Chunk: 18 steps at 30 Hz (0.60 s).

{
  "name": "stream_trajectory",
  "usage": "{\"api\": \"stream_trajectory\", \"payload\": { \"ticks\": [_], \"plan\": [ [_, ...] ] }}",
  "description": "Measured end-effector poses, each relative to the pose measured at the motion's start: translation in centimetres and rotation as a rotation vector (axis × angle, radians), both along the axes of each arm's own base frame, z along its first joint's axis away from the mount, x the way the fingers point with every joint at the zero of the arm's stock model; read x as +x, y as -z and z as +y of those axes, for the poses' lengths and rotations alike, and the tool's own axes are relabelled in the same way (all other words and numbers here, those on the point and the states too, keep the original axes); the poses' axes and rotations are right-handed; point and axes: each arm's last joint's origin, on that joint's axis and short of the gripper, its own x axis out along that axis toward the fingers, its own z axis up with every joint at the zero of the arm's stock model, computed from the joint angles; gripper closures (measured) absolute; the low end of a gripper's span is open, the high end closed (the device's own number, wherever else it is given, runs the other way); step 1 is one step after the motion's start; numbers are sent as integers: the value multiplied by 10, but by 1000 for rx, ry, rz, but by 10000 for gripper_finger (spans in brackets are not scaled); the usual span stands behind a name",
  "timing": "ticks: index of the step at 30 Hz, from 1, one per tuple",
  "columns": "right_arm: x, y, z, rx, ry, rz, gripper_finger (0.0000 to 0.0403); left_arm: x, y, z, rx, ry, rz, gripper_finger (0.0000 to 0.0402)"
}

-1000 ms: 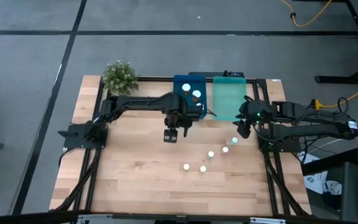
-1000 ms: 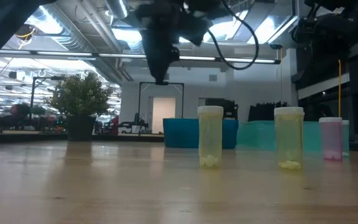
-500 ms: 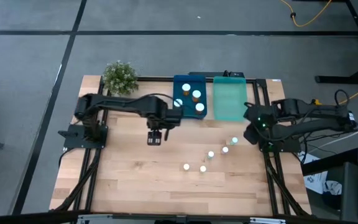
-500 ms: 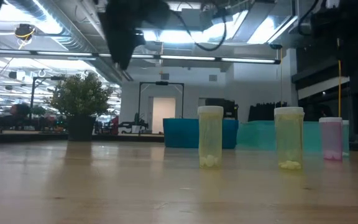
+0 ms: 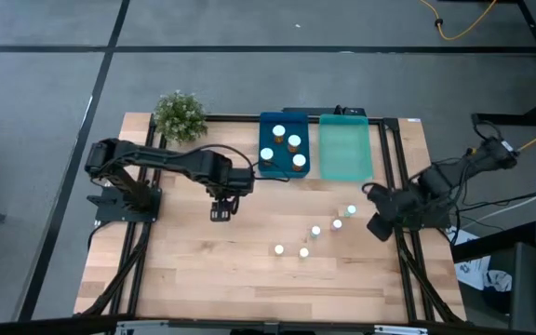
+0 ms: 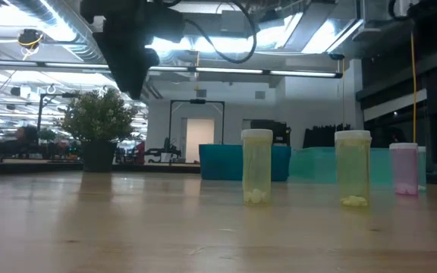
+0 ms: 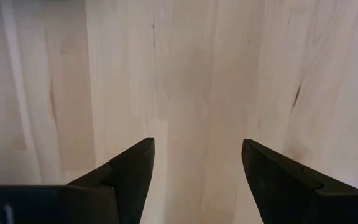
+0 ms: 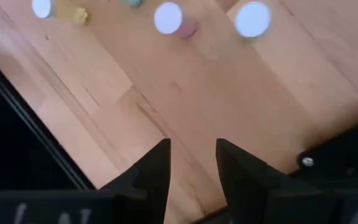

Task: Pick and place medicine bottles into bin by pill shape (circle, oval)
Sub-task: Put the small green medicine bottle into the green bin

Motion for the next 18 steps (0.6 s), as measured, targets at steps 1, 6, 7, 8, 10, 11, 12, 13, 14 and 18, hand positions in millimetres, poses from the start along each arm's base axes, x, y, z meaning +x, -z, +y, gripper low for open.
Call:
{"api": "stream_trajectory", "payload": {
  "ticks": [1, 6, 7, 8, 10, 11, 12, 13, 14, 18],
  "plan": [
    [1, 1, 6, -13, -1, -2, 275, 0, 1, 0, 0, 0, 2, 168],
    [5, 16, 34, -101, 29, 63, 282, 5, 0, 0, -1, 0, -47, 168],
    [6, 20, 40, -116, 30, 86, 284, 5, 0, 0, -1, 0, -53, 168],
    [7, 24, 45, -132, 28, 108, 285, 6, 0, 0, -2, 0, -58, 168],
    [8, 32, 54, -174, 16, 155, 287, 6, 0, 0, -2, 0, -58, 168],
    [9, 36, 57, -198, 5, 177, 289, 6, 0, 0, -2, 0, -63, 168],
    [10, 39, 59, -218, -2, 196, 289, 7, -1, 0, -2, 0, -73, 168],
    [11, 42, 61, -237, -5, 213, 290, 8, -1, 0, 0, 0, -83, 168],
    [12, 45, 63, -249, -7, 225, 290, 9, -1, 0, 1, -1, -88, 168],
    [16, 51, 66, -271, -8, 246, 291, 10, -1, 0, 1, 4, -96, 168]
  ]
}}
